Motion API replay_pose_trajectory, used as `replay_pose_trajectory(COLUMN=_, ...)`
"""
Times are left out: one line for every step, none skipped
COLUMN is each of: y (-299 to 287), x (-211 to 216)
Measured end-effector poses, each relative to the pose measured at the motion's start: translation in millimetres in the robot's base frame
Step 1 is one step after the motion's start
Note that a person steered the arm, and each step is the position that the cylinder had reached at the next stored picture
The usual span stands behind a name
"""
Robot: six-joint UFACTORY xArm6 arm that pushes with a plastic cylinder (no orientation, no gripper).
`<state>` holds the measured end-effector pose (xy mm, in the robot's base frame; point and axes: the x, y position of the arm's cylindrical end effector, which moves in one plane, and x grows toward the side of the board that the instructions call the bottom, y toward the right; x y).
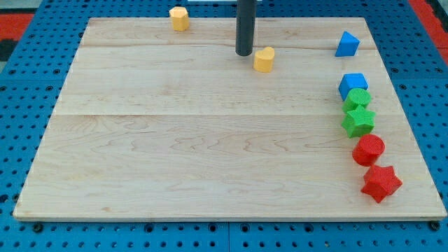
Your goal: Push the yellow heart towards the right side of the board
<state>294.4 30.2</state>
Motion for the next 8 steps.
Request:
replay_pose_trajectory(y=58, x=14)
replay_pose_trajectory(y=119, x=14)
replay_pose_trajectory(y=112, x=14)
replay_pose_trajectory(y=32, x=14)
replay_pose_trajectory(y=28, x=33)
replay_pose_trajectory(y=88, x=40)
replay_pose_trajectory(y=148, x=40)
replay_pose_trajectory(y=130, x=41)
